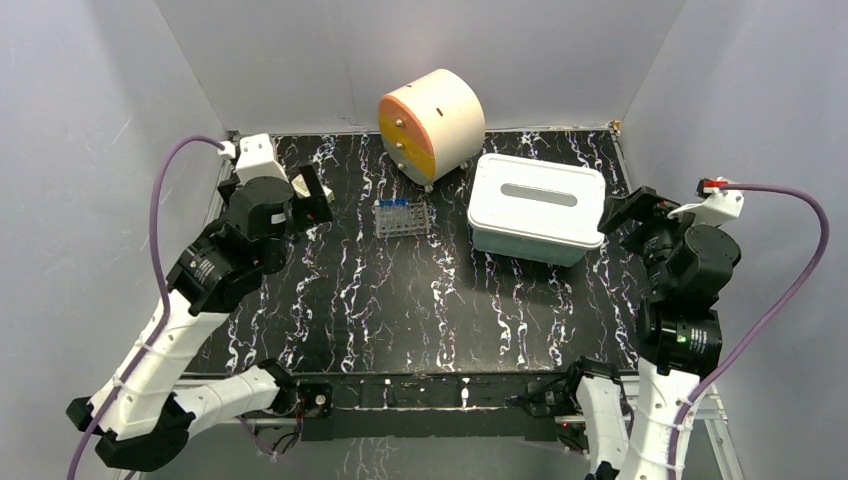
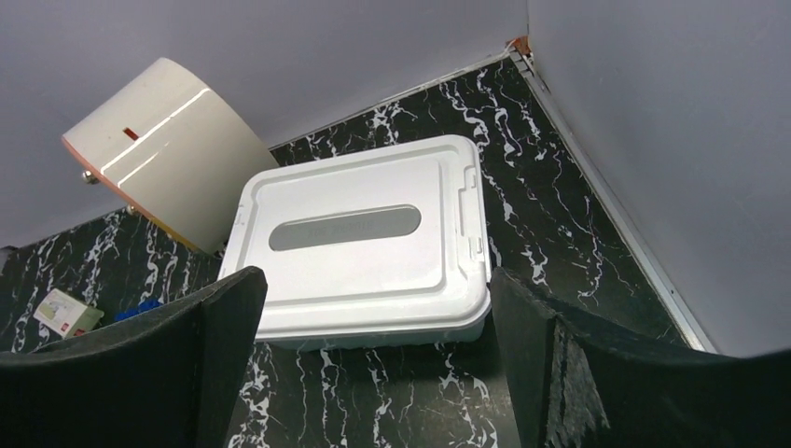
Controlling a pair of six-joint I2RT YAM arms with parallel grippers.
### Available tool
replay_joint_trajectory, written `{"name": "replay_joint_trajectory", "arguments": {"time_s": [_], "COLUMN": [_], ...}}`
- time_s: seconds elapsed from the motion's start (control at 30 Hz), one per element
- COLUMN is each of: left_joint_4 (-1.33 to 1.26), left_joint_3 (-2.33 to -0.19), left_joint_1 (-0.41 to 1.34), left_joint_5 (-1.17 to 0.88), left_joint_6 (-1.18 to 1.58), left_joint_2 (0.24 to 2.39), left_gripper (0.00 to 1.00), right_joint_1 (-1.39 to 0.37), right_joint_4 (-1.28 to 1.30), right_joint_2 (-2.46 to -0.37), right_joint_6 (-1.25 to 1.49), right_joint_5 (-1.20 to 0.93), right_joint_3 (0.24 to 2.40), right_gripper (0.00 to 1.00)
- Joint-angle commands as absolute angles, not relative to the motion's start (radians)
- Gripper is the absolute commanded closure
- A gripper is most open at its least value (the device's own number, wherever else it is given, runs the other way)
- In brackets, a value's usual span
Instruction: Organize the chemistry lab equipment
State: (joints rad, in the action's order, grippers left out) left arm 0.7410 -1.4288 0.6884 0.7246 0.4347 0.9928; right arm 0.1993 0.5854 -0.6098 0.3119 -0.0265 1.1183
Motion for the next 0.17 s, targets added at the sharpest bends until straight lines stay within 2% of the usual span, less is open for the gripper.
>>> {"name": "replay_joint_trajectory", "arguments": {"time_s": [0.0,0.13], "left_joint_4": [0.790,0.795], "left_joint_3": [-1.420,-1.426], "left_joint_1": [0.686,0.685], "left_joint_5": [0.810,0.815], "left_joint_6": [0.459,0.460], "left_joint_2": [0.973,0.984], "left_gripper": [0.02,0.02], "right_joint_1": [0.194,0.194], "right_joint_4": [0.505,0.500], "right_joint_2": [-0.610,-0.616], "right_joint_6": [0.304,0.298], "right_joint_5": [-0.005,-0.006], "right_joint_3": [1.120,1.112], "right_gripper": [0.01,0.01]}}
